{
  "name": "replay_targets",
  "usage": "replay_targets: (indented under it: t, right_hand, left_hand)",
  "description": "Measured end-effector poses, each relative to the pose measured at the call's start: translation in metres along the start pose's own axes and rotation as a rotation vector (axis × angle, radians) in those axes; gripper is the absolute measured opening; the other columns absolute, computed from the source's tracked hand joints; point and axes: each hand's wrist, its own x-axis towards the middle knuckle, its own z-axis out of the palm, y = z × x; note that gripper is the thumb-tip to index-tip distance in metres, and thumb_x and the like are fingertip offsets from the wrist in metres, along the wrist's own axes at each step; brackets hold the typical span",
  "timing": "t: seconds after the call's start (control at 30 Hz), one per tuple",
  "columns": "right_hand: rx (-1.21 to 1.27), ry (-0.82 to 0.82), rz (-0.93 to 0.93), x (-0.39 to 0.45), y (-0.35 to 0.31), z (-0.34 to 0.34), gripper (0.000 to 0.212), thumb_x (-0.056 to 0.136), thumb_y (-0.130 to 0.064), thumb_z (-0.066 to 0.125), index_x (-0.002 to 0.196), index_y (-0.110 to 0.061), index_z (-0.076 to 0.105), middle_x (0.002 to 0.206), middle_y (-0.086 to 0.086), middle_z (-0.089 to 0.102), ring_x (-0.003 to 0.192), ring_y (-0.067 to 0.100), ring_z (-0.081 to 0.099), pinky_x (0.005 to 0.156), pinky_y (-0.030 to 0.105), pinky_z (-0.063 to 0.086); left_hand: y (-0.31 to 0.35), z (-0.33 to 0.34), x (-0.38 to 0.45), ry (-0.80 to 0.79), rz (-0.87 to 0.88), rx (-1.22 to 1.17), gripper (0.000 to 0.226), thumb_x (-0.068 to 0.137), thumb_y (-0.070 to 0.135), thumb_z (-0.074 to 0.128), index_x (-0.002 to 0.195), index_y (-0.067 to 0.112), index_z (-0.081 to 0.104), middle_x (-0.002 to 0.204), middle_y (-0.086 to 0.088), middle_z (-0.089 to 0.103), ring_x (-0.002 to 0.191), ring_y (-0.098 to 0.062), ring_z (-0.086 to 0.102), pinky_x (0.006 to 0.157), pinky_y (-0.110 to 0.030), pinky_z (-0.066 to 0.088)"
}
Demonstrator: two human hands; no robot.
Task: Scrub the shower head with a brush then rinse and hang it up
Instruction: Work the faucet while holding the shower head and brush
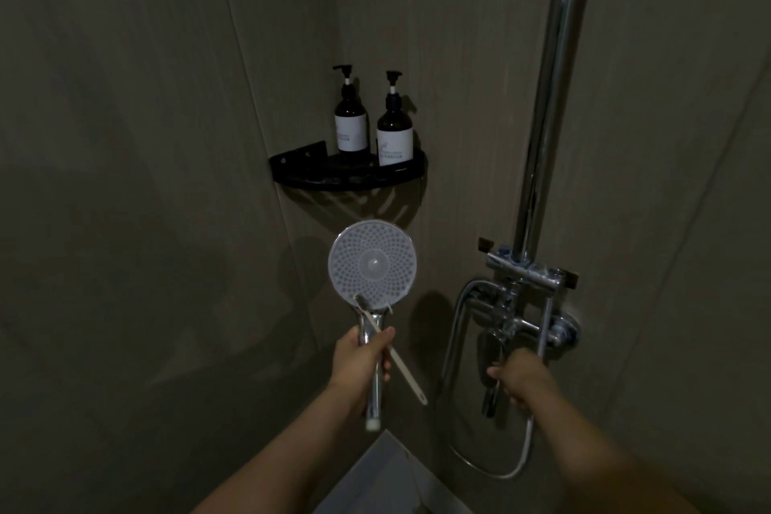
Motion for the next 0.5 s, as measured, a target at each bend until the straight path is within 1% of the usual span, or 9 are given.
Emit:
replay_targets:
  t: [0.03,0.07,0.1,0.17,0.23,0.3,0.5]
  right_hand:
    - [0.004,-0.001,-0.003,0.0008,-0.0001,-0.0003,0.024,0.083,-0.027,0.067,0.069,-0.011,0.055,0.085,0.016,0.056,0.078,0.023,0.054,0.082,0.040,0.051]
    - [0.003,0.001,-0.005,-0.0004,-0.0013,-0.0017,0.021,0.082,-0.027,0.067,0.073,-0.009,0.060,0.084,0.015,0.057,0.077,0.025,0.055,0.081,0.039,0.051]
    - [-0.003,0.005,-0.012,-0.0001,-0.0014,-0.0027,0.022,0.082,-0.028,0.067,0.085,-0.006,0.065,0.086,0.016,0.059,0.079,0.026,0.058,0.082,0.038,0.051]
    - [-0.052,0.016,-0.008,0.0002,-0.0012,-0.0059,0.037,0.083,-0.032,0.066,0.105,-0.003,0.064,0.102,0.019,0.066,0.094,0.028,0.064,0.087,0.036,0.050]
    - [-0.101,0.040,-0.004,-0.0037,-0.0018,-0.0093,0.044,0.082,-0.036,0.065,0.113,-0.005,0.061,0.118,0.017,0.064,0.109,0.028,0.061,0.093,0.035,0.049]
    - [-0.129,0.049,-0.008,-0.0049,-0.0018,-0.0099,0.045,0.083,-0.037,0.063,0.116,-0.007,0.059,0.123,0.015,0.061,0.114,0.027,0.058,0.095,0.035,0.048]
    - [-0.158,0.041,-0.015,-0.0048,0.0011,-0.0085,0.046,0.084,-0.034,0.062,0.118,-0.004,0.057,0.126,0.017,0.059,0.117,0.027,0.057,0.097,0.034,0.047]
  left_hand:
    - [-0.0004,-0.0002,0.0009,-0.001,-0.001,0.000,0.015,0.085,0.013,0.063,0.078,0.010,0.050,0.058,-0.005,0.051,0.043,-0.011,0.049,0.040,-0.023,0.043]
    - [-0.0007,-0.0001,0.0016,-0.003,-0.003,0.002,0.015,0.085,0.013,0.064,0.078,0.010,0.051,0.058,-0.005,0.052,0.042,-0.011,0.050,0.040,-0.022,0.043]
    - [-0.0011,0.0000,0.0022,-0.005,-0.003,0.004,0.014,0.085,0.013,0.064,0.078,0.010,0.051,0.057,-0.005,0.052,0.041,-0.010,0.050,0.040,-0.022,0.044]
    - [-0.0019,0.0004,0.0030,-0.005,0.002,0.001,0.014,0.084,0.013,0.064,0.077,0.011,0.052,0.057,-0.004,0.053,0.040,-0.010,0.050,0.040,-0.023,0.044]
    - [-0.0025,0.0006,0.0032,-0.005,0.004,-0.010,0.015,0.084,0.013,0.065,0.076,0.011,0.052,0.057,-0.004,0.053,0.041,-0.010,0.050,0.039,-0.023,0.043]
    - [-0.0024,0.0014,0.0030,-0.010,-0.001,-0.008,0.015,0.084,0.013,0.065,0.076,0.012,0.053,0.057,-0.003,0.054,0.041,-0.010,0.051,0.039,-0.023,0.044]
    - [-0.0002,0.0039,0.0038,-0.007,0.014,-0.012,0.016,0.084,0.012,0.065,0.075,0.011,0.052,0.050,0.000,0.054,0.038,-0.009,0.050,0.037,-0.022,0.044]
